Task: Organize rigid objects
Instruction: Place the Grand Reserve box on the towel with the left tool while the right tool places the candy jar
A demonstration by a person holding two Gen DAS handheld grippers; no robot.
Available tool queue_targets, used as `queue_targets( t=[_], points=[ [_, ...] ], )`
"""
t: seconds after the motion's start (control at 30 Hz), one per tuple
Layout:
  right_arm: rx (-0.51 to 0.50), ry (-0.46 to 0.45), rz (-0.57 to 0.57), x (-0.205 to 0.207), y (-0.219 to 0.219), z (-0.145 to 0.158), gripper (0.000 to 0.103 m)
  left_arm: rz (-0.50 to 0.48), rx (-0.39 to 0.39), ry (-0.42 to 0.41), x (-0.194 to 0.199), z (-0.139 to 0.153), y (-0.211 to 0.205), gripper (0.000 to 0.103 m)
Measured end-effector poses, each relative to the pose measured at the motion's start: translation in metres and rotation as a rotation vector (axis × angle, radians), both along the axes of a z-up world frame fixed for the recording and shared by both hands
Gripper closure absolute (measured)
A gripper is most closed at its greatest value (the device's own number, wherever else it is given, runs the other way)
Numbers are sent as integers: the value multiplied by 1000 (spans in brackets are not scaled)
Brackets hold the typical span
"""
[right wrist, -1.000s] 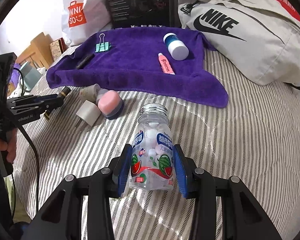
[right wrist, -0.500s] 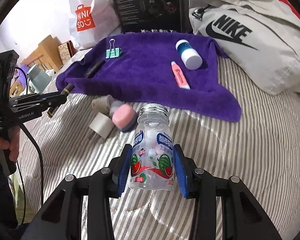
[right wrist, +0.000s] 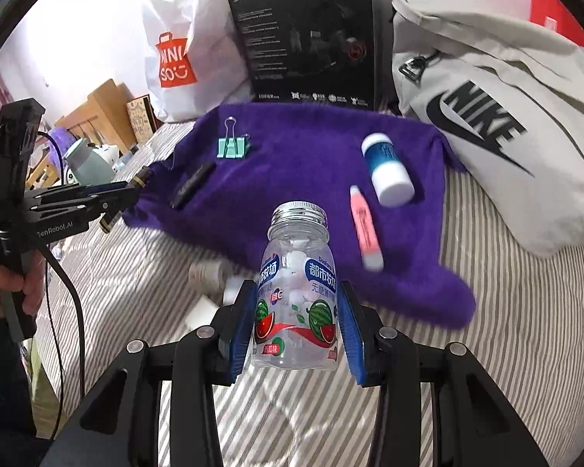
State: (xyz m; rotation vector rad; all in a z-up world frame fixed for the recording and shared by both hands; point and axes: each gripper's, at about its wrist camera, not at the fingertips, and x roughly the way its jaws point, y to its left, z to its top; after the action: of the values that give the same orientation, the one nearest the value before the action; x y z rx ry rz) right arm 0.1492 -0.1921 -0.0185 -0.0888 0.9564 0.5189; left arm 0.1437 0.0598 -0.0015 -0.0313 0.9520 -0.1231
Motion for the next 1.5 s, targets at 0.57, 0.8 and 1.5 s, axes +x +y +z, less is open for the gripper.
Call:
queue_targets(
  t=[0.57, 0.8, 1.5],
  points=[
    [-50, 65, 27, 91, 28, -33, 62, -29, -27, 62, 69, -34, -9, 80],
    [-92, 69, 68, 101, 43, -45, 62, -37, -33, 77, 80, -41, -13, 80],
    [-98, 90, 98, 102, 40, -50, 50, -52, -29, 110, 99, -60, -24, 80]
  ],
)
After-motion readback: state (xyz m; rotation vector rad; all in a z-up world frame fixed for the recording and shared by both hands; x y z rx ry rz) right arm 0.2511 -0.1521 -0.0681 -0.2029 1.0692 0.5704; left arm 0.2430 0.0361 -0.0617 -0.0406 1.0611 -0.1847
